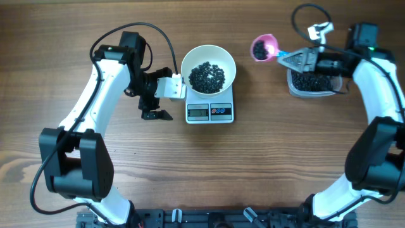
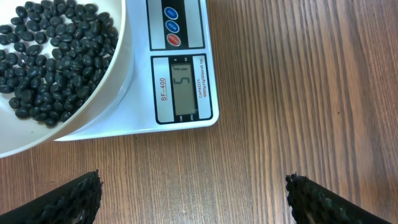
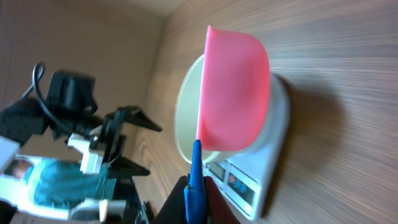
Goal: Scoop item into bowl and weigh 150g on scale
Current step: 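Tip the scoop's beans into the white bowl on the scale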
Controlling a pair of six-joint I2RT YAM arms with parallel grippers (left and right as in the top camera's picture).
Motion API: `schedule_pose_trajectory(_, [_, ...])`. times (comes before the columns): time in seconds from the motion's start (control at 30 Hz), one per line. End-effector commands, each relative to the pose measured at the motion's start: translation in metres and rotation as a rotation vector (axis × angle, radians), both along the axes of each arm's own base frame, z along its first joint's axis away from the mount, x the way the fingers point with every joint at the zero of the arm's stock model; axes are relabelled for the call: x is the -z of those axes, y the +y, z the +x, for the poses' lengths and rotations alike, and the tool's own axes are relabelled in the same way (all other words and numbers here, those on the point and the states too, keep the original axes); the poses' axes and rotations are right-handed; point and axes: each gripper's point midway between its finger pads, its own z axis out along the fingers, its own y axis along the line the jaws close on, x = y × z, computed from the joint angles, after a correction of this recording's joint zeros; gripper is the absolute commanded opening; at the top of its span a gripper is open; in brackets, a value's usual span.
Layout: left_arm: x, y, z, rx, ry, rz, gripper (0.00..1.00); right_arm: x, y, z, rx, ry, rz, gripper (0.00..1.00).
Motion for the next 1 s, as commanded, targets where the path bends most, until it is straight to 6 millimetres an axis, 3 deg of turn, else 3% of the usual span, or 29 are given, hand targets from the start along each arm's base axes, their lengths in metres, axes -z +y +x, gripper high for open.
schedule_pose_trajectory(0.0, [0.002,-0.001,-0.002,0.001,0.009,0.0,1.0,-0.005,0.047,-0.004,-0.126,-0.054,0.034,0.04])
schedule_pose_trajectory(0.1, [0.002,-0.001,-0.002,0.001,0.009,0.0,1.0,0.002,0.071,0.0,-0.17,-0.124,-0.043,0.04])
schedule_pose_trajectory(0.23, [0.002,-0.001,-0.002,0.001,0.009,0.0,1.0,0.028,0.095,0.01,-0.207,-0.247,-0.282,0.04])
schedule_pose_trajectory(0.37, [0.002,-0.001,-0.002,0.001,0.009,0.0,1.0,0.051,0.093,0.018,-0.209,-0.327,-0.548,0.04])
schedule_pose_trajectory(0.5, [0.002,-0.001,-0.002,0.001,0.009,0.0,1.0,0.034,0.112,0.012,-0.29,-0.51,-0.675,0.04])
schedule_pose_trajectory(0.67, [0.002,-0.001,-0.002,0.001,0.009,0.0,1.0,0.021,0.115,0.017,-0.281,-0.624,-0.839,0.04])
schedule_pose_trajectory(0.97, [0.002,-0.001,-0.002,0.001,0.009,0.0,1.0,0.014,0.118,0.022,-0.268,-0.662,-0.84,0.04])
